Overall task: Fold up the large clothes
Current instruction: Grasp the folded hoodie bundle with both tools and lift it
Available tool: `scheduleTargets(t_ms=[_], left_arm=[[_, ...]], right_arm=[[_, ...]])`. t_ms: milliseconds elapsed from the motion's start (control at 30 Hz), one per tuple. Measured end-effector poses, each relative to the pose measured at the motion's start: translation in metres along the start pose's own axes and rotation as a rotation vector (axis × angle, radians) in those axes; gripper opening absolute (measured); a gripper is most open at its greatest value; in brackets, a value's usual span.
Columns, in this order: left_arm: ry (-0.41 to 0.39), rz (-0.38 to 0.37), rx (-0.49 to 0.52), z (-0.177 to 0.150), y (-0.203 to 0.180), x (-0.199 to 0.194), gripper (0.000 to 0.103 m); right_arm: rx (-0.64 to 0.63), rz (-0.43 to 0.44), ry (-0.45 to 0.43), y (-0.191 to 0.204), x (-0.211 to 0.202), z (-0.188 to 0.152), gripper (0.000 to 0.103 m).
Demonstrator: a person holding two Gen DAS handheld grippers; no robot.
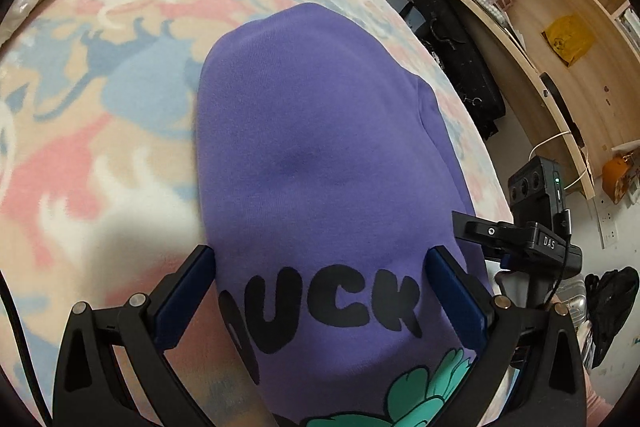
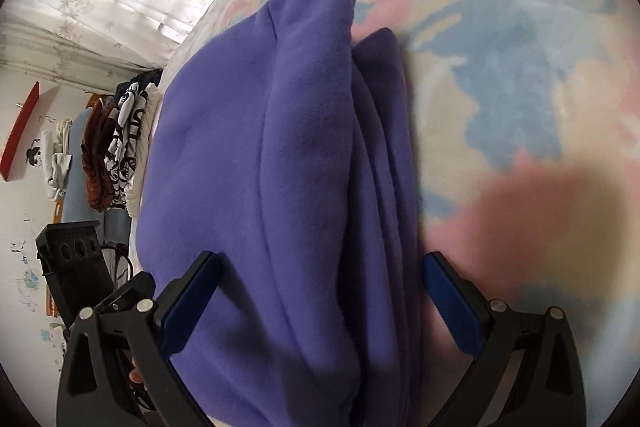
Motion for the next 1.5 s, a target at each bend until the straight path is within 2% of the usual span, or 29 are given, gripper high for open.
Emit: scheduleTargets(t_ms=[133,267,367,533,667,833,933,1067,1267,1500], left_arm=[[0.025,-0.036,-0.032,-0.001,0.004,0.009,0.103],[0.128,-0.091,-0.135,-0.008,0.010,0.019,0.103],[0.181,-0.110,-0.163,-0.013,0.009,0.026,0.102],[0.211,-0.117,-0.168,-0.015,0.003,0.037,0.102],[0.241,-0.182,-0.209,-0.019,0.001,0.048,0.102],[0.220,-0.227,-0.216,-0.019,-0.004,0.059,0.103],[0.195,-0.236,-0.227,-0.016,-0.009,0.064,0.103],[0.178,-0.212,-0.233,-0.014,-0.011,0.066,0.103],[0.159,-0.174,-0.208,-0.008,-0.022,0.058,0.102],[0.106,-0.142,-0.141,0.000,-0.038,0.040,0.102]], right_arm=[[-0.028,0.013,-0.004,0.000,0.004,0.000,0.101],[-0.047,0.026,-0.005,-0.001,0.005,0.000,0.101],[-0.067,0.021,-0.003,0.000,0.007,-0.001,0.101],[-0.084,0.019,-0.008,0.000,0.007,-0.001,0.097],[-0.091,0.020,-0.015,-0.001,0.008,-0.001,0.091],[-0.086,0.044,-0.025,0.000,0.009,-0.001,0.083],[-0.073,0.071,-0.036,0.000,0.009,-0.001,0.073],[-0.053,0.106,-0.048,-0.002,0.005,-0.002,0.059],[-0.073,0.117,-0.063,0.000,0.000,-0.003,0.047],[-0.135,0.112,-0.123,0.015,-0.011,-0.005,0.041]])
Point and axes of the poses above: each gripper's, at about its wrist camera, not at the fingertips, and x roughly the way its jaws point, y to its left, z to its top, the point moved 9 cm from there along x, roughly the way its jaws point, and after that the axes turned 10 degrees about z, right-handed, at the moved point
